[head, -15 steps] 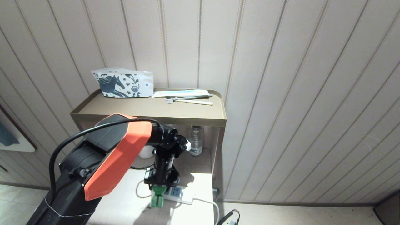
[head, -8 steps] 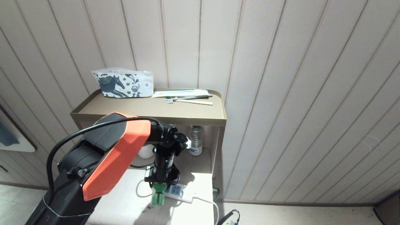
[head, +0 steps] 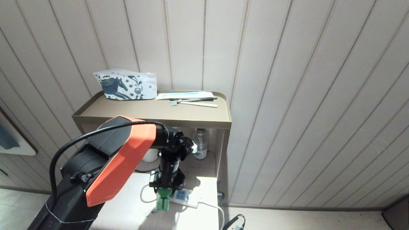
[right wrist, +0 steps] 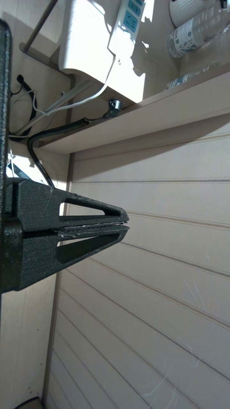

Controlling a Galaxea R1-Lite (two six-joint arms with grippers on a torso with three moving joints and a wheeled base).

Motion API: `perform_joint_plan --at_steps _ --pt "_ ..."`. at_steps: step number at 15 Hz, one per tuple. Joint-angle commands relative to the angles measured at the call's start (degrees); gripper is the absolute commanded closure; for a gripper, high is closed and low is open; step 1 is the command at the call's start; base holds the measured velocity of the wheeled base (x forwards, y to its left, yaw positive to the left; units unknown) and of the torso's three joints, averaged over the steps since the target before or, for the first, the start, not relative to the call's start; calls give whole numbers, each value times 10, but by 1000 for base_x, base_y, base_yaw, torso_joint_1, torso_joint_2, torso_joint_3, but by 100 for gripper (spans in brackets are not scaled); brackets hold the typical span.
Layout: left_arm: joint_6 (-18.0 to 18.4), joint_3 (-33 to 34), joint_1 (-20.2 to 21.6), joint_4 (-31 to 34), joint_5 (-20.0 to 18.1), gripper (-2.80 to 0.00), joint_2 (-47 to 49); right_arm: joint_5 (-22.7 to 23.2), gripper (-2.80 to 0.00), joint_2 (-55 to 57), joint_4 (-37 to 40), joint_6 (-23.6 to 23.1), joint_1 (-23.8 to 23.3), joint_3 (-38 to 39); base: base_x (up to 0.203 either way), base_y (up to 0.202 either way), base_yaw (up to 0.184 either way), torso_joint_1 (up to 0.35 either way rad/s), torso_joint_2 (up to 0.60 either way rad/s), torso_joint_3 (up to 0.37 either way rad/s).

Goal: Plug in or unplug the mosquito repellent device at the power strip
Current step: Insert the plug into the socket

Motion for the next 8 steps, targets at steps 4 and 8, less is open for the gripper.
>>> perform_joint_plan --at_steps 4,8 --pt "-18 0 -3 11 -1 0 -4 -1 0 1 6 -3 0 -4 0 0 0 0 0 0" --pt "-24 0 -2 10 -2 0 1 -1 0 1 36 -1 -1 -14 0 0 0 0 0 0"
